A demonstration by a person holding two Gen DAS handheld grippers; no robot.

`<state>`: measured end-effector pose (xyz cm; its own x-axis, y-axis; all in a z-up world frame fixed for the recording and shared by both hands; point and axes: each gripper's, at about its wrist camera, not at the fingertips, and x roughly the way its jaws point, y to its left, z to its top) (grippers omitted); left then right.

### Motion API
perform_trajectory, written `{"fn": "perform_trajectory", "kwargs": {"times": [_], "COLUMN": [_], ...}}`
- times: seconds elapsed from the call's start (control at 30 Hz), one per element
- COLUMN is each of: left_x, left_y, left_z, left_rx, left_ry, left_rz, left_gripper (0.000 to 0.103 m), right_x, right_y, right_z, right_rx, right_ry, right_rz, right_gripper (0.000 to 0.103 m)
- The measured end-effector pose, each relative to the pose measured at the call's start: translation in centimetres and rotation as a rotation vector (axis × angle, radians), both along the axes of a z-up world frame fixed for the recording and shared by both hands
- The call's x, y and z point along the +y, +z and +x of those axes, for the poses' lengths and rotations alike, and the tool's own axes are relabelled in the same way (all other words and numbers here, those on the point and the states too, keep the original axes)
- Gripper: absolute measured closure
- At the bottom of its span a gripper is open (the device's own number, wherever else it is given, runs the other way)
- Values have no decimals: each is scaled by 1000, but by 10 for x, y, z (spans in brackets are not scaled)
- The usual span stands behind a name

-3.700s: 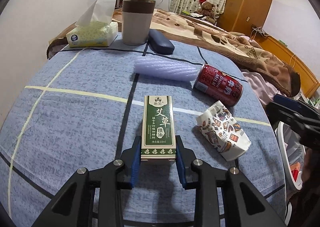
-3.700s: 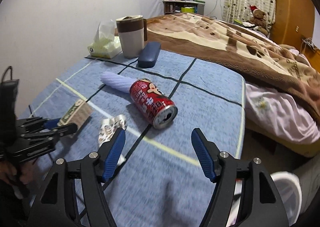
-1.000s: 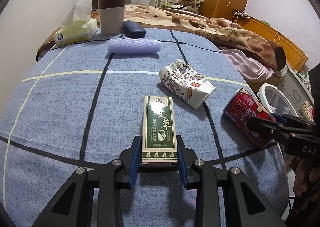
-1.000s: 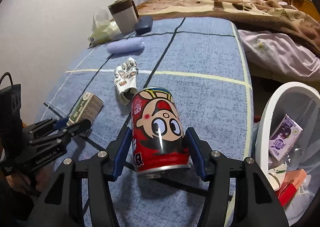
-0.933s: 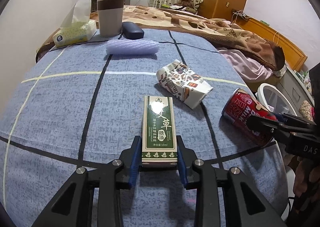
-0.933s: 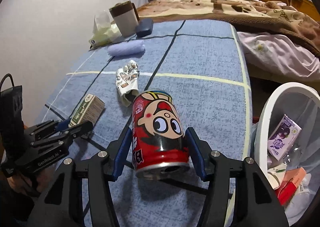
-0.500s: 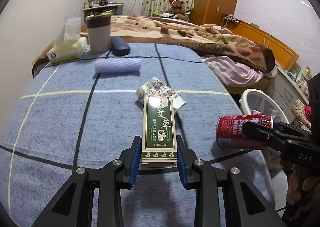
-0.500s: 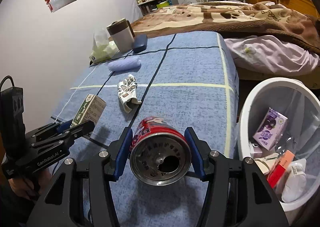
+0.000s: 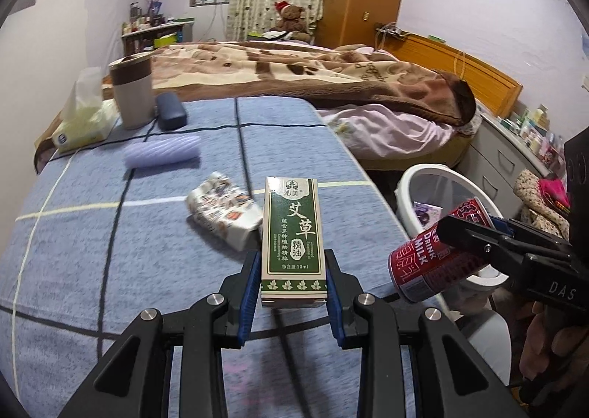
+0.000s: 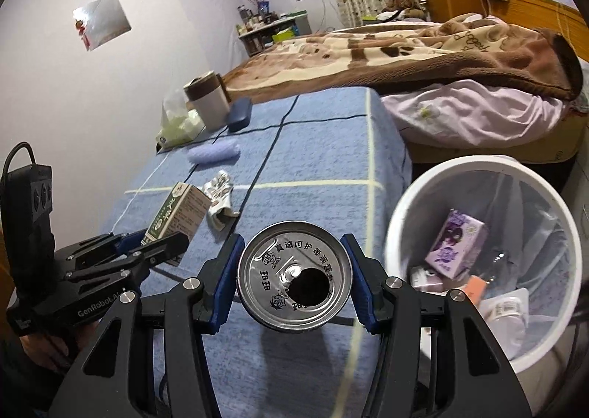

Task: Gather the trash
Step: 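Carry the green box and red can over the white bin with both tools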

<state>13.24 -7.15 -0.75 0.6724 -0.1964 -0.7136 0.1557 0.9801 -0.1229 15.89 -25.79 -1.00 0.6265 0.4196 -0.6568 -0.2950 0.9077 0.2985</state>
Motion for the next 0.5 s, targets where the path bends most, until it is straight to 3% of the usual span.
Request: {"fn": "perform_trajectory", "kwargs": {"times": [0.5], "left_x": [-90], "left_y": [-2], "left_z": [23], "left_rx": [15], "left_ry": [-205], "left_rz": [-3], "left_gripper": [70], "right_x": [-80], "right_y": [2], "right_z": [-4], "right_rx": [-8], "right_ry": [-243], "right_rz": [15], "right_gripper": [48]}}
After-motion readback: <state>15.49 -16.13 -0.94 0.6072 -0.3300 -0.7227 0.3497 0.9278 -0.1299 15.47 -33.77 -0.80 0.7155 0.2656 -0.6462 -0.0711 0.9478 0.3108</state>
